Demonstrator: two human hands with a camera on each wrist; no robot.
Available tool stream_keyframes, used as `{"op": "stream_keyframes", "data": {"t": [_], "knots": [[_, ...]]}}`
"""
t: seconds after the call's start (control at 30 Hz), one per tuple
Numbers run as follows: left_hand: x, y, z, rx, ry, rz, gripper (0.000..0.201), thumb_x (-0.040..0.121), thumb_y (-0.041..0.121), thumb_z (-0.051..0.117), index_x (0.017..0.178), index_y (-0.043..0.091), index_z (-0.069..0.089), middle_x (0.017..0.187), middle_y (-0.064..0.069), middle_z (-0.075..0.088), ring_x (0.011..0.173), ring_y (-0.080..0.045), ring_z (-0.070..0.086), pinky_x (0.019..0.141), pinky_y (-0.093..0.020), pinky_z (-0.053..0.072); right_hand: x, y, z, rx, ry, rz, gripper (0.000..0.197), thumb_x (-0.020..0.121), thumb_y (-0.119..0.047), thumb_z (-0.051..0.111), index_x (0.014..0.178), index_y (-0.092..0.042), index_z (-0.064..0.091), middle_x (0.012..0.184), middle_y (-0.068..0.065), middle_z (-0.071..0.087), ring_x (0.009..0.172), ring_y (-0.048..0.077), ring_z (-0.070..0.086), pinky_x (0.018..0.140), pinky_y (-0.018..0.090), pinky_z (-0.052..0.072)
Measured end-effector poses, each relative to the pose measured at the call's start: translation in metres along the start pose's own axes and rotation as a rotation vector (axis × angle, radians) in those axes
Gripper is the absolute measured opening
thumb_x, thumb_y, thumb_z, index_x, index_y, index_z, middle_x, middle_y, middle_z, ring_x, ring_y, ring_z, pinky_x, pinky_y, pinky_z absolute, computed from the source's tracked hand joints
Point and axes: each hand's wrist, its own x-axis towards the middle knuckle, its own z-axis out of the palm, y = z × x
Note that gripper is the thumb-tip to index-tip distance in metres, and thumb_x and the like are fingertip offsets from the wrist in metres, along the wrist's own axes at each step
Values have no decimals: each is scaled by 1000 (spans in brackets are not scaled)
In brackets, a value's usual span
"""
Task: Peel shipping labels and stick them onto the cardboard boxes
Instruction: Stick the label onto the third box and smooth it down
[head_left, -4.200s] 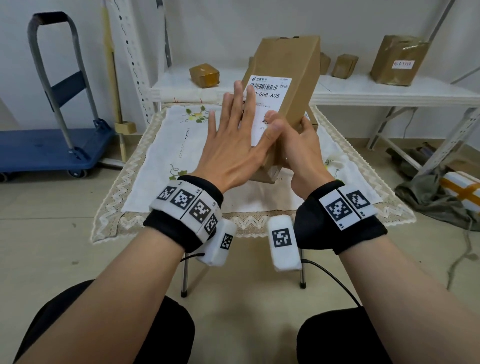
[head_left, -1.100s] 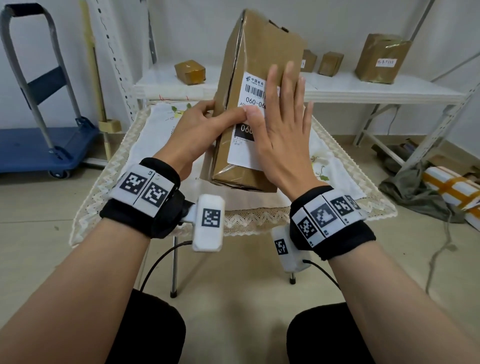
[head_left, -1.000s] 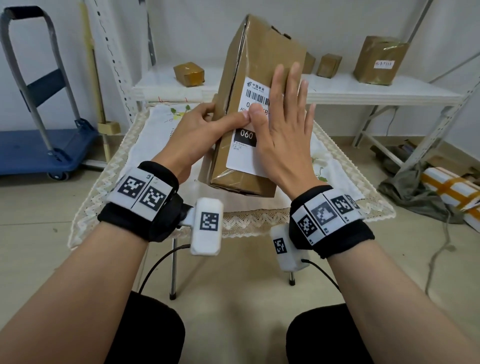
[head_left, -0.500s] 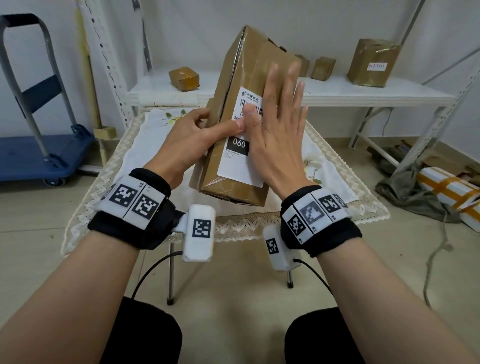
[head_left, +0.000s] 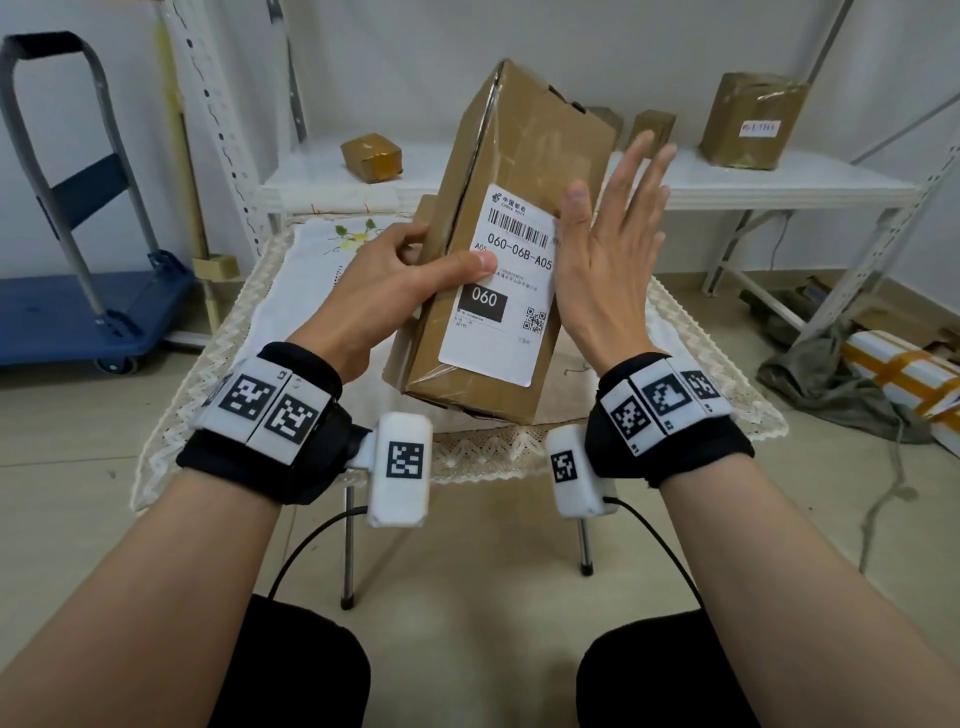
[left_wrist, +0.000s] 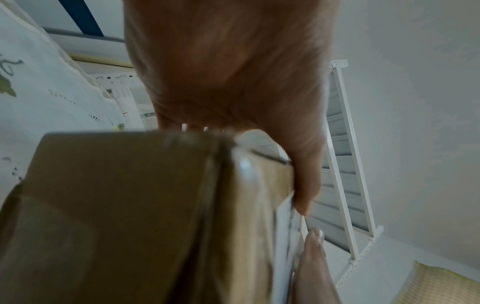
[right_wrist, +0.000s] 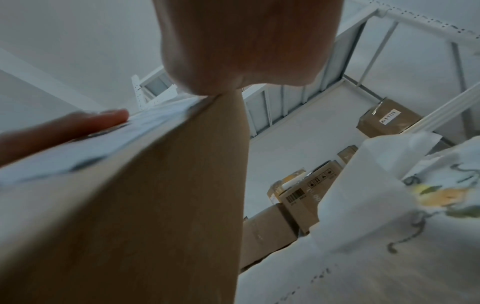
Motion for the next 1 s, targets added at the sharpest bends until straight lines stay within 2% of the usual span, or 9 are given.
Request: {"op": "stream_keyframes", "data": {"t": [0.07,0.17,0.3,0.37,0.47,0.6,0.73,0.83,1.0], "knots": [[1,-1,0,-4,23,-8,64,75,46,85,128,26,57,98,13,69,90,-4,74,86,-34,59,-2,-6,0,1,21,-56,71,109,-47,26,163,-17,-9,169,11,-22,157,34,-15,124,62,-8],[2,0,2,-21,45,-15,60,78,47,82,128,24,57,106,11,72,93,-5,74,90,-36,58,-8,-17,5,-41,0,-179,70,109,-44,28,164,-13,-4,170,13,-19,157,34,-14,124,61,-9],[2,2,6,-77,103,-6,58,78,46,82,127,22,60,104,9,74,89,-3,75,82,-30,59,-19,-17,13,-87,-121,-172,71,106,-54,20,163,-22,-10,170,6,-23,157,31,-19,123,64,-7],[2,0,6,-125,153,-13,52,80,43,82,122,22,62,98,11,74,82,-1,74,73,-26,58,-21,-15,15,-85,-185,-181,71,107,-55,20,163,-24,-11,169,5,-25,156,30,-20,124,64,-7],[5,-3,3,-190,208,-36,56,80,43,82,125,17,60,98,10,75,74,1,73,60,-21,55,-23,-15,16,-86,-283,-192,73,105,-57,20,162,-26,-13,168,4,-28,156,29,-23,125,60,-10],[11,-9,-5,-246,227,-71,53,80,46,81,122,17,68,97,8,79,79,-6,74,70,-27,56,-30,-13,20,-104,-387,-209,73,106,-58,21,162,-29,-16,167,1,-31,155,26,-25,125,57,-12],[16,-14,-11,-290,295,-102,62,78,49,80,128,17,64,98,9,79,77,-3,75,58,-20,54,-39,-9,26,-124,-462,-206,74,105,-61,19,161,-31,-18,167,0,-31,154,24,-27,125,59,-11],[16,-11,-13,-291,290,-113,61,79,51,79,128,18,63,98,9,79,74,-1,74,53,-17,52,-36,-10,20,-105,-439,-177,75,104,-62,19,161,-31,-19,166,1,-32,154,25,-27,124,57,-15],[14,-9,-9,-198,201,-89,61,77,51,81,127,19,65,99,10,79,77,-2,74,62,-22,53,-18,-18,8,-74,-303,-146,76,103,-64,17,161,-30,-17,167,3,-31,155,29,-23,124,57,-13]]}}
